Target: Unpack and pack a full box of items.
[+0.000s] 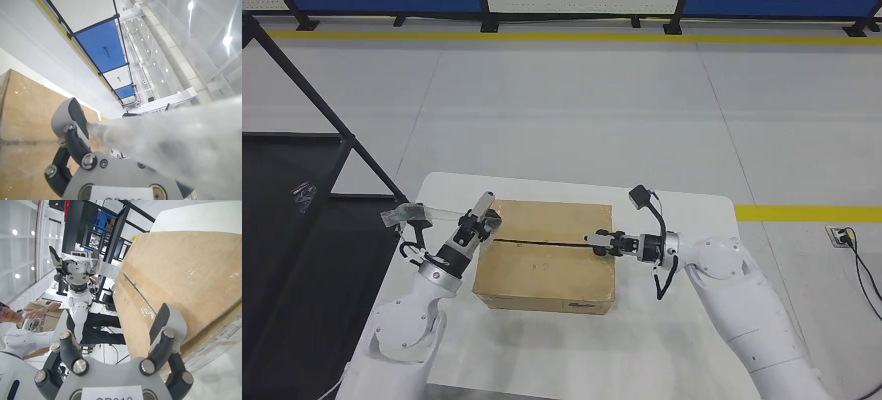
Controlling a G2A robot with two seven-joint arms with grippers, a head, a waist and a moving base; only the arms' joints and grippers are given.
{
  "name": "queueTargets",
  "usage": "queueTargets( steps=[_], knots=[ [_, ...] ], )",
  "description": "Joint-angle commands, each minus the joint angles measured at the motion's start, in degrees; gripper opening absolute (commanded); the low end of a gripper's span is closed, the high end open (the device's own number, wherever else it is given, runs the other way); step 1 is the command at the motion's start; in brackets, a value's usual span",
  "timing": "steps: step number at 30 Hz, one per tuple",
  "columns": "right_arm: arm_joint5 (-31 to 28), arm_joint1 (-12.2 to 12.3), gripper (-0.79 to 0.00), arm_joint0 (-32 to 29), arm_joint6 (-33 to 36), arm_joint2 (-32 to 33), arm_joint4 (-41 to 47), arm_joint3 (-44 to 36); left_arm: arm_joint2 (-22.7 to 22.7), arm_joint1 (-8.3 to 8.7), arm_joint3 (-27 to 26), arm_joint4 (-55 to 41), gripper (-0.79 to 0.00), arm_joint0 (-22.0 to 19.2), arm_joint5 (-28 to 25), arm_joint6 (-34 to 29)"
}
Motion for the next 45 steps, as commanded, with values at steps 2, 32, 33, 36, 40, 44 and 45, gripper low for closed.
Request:
queueTargets(
  steps=[2, 32, 33, 36, 40, 44, 45],
  knots=[
    [-0.01, 0.1, 0.0, 0.09, 0.05, -0.08, 0.07, 0.17, 1.41, -0.14, 0.95, 1.5, 0.0, -1.11, 0.61, -0.04],
    [-0.23, 0.9, 0.0, 0.93, 0.13, -1.29, 1.54, 2.27, 5.74, -1.32, 4.53, 4.71, 0.0, -3.38, 4.9, 4.18],
    [-0.26, 0.9, 0.0, 0.97, 0.13, -1.38, 1.64, 2.35, 5.39, -1.28, 3.98, 4.6, 0.0, -2.82, 4.81, 4.36],
    [-0.37, 0.87, 0.0, 1.24, 0.08, -1.72, 1.93, 2.77, 4.45, -1.12, 2.25, 4.55, 0.0, -1.17, 4.77, 3.98],
    [-0.42, 0.74, 0.0, 1.85, 0.02, -2.36, 2.24, 3.35, 3.32, -0.96, 0.91, 4.95, 0.0, 0.51, 4.64, 4.13],
    [-0.59, 0.65, 0.0, 2.36, 0.18, -2.9, 2.49, 3.92, 2.62, -0.93, 1.43, 4.7, 0.0, 0.76, 4.87, 4.21],
    [-0.65, 0.64, 0.0, 2.45, 0.19, -2.99, 2.55, 4.06, 2.57, -0.95, 1.75, 4.62, 0.0, 0.68, 4.92, 4.24]
  ],
)
